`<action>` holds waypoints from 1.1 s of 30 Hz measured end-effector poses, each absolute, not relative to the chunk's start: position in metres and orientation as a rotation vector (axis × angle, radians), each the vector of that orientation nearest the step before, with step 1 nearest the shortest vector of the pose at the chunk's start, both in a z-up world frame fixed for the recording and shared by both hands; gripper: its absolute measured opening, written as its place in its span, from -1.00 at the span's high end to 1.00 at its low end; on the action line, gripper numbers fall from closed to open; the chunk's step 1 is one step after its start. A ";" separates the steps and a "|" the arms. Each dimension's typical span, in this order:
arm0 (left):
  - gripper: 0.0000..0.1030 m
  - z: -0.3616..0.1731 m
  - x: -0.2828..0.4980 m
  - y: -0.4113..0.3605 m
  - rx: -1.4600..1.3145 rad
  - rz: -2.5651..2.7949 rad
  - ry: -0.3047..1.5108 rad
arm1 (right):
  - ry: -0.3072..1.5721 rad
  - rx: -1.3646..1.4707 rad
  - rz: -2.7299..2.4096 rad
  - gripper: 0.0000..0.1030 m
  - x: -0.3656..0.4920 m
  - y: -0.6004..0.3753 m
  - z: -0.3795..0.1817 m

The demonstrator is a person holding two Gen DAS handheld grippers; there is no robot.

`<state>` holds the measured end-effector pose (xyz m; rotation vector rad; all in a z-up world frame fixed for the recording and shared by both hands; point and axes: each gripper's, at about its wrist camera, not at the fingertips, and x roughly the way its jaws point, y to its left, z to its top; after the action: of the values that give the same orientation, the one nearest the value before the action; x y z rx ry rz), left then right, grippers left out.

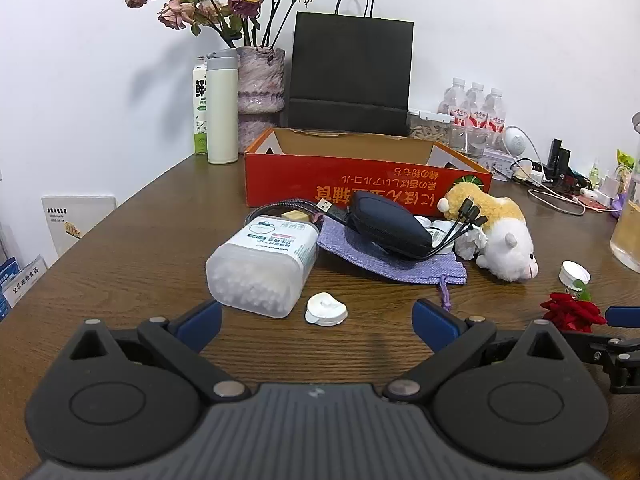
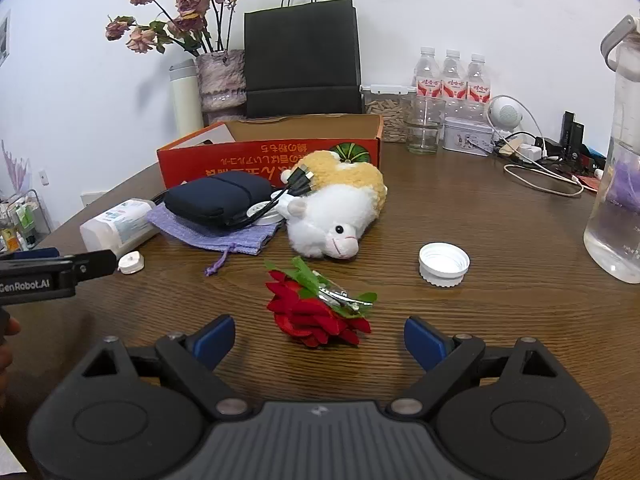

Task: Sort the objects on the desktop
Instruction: 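Move both tools toward the small white object and the red rose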

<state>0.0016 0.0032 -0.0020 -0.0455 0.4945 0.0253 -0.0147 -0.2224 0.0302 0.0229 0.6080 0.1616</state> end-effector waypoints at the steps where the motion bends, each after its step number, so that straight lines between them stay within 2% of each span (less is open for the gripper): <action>1: -1.00 -0.002 0.002 0.003 -0.045 0.025 0.494 | 0.608 0.023 0.162 -0.78 -0.015 -0.222 0.030; 13: -1.00 -0.003 0.002 0.005 -0.047 0.024 0.503 | 0.613 0.021 0.160 -0.79 -0.014 -0.221 0.028; 18: -1.00 -0.004 0.002 0.004 -0.048 0.025 0.506 | 0.610 0.021 0.161 -0.92 -0.015 -0.221 0.028; 33: -1.00 -0.006 0.003 0.002 -0.048 0.025 0.513 | 0.616 0.013 0.165 -0.98 -0.015 -0.220 0.027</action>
<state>0.0032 0.0024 -0.0056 -0.0484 0.5130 0.0247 -0.0147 -0.2205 0.0269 0.0132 0.6164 0.1653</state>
